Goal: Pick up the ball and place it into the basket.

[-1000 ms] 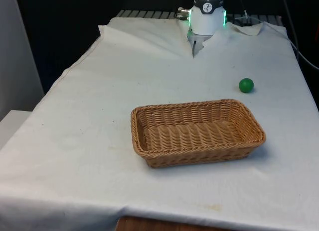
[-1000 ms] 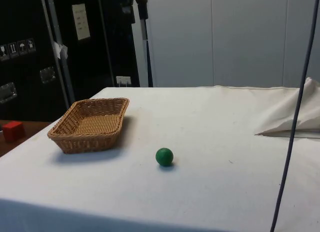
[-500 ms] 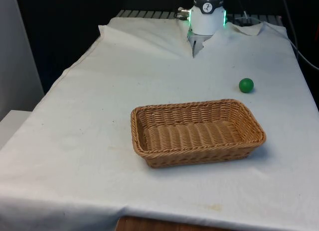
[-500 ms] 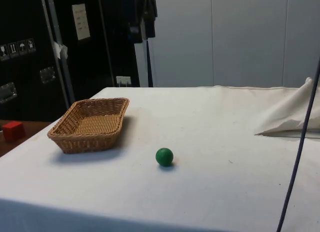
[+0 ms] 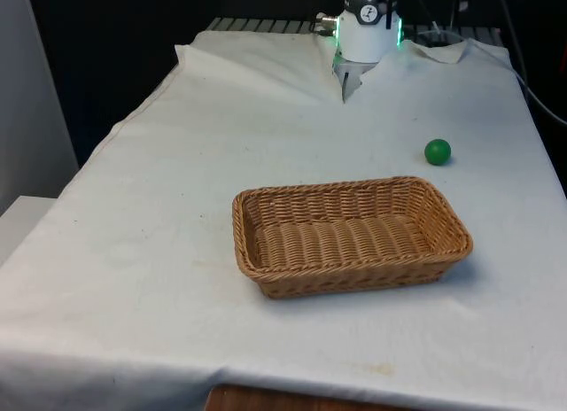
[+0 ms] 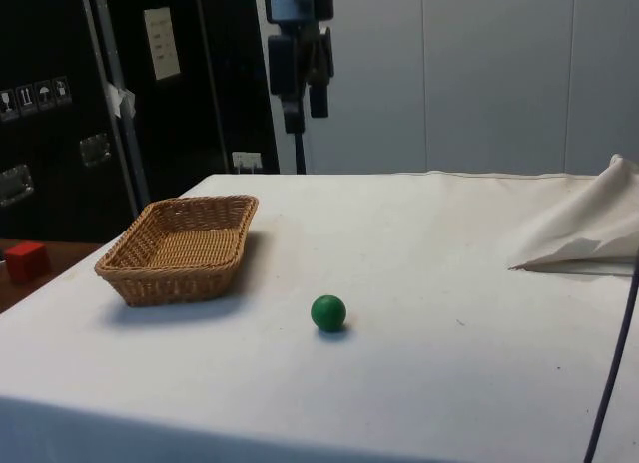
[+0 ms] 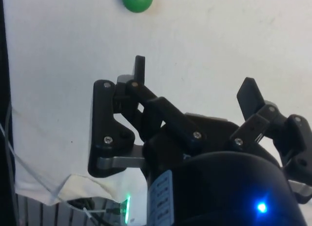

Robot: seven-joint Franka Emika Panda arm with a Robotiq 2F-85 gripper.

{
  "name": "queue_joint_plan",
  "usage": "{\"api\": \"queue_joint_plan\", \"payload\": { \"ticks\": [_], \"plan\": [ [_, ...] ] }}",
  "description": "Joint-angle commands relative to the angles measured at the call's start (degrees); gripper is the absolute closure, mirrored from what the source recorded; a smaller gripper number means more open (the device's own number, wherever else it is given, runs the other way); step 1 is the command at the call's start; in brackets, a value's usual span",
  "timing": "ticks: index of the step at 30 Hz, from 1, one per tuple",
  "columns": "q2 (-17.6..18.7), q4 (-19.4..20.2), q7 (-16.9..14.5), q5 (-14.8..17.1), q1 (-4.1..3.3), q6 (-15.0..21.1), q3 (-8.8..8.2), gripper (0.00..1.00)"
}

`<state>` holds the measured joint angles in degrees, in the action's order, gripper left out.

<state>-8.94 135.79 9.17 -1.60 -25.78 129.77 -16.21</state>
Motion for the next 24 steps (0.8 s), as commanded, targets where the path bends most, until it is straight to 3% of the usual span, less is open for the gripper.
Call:
{"api": "queue_joint_plan", "payload": {
  "ticks": [1,5,6,7,14,15,23,24],
  "plan": [
    [0.3,0.5,0.4,0.2,-0.06,1.1,0.11,0.00],
    [1.5,1.4,-0.1,1.3,-0.11,3.3,-0.11,0.00],
    [0.9,1.3,0.1,0.5,0.00,2.3,0.00,0.00],
    [2.2,1.8,-0.2,2.0,-0.11,4.4,-0.11,0.00],
    [4.8,3.1,-0.8,4.8,-0.23,7.7,0.17,0.00],
    [4.8,2.5,-0.6,4.0,0.00,6.6,0.11,0.00],
    [4.9,7.0,-0.2,6.9,-0.40,12.4,2.18,0.00],
    [5.3,6.5,-0.4,6.4,-0.06,11.5,2.12,0.00]
  ]
}}
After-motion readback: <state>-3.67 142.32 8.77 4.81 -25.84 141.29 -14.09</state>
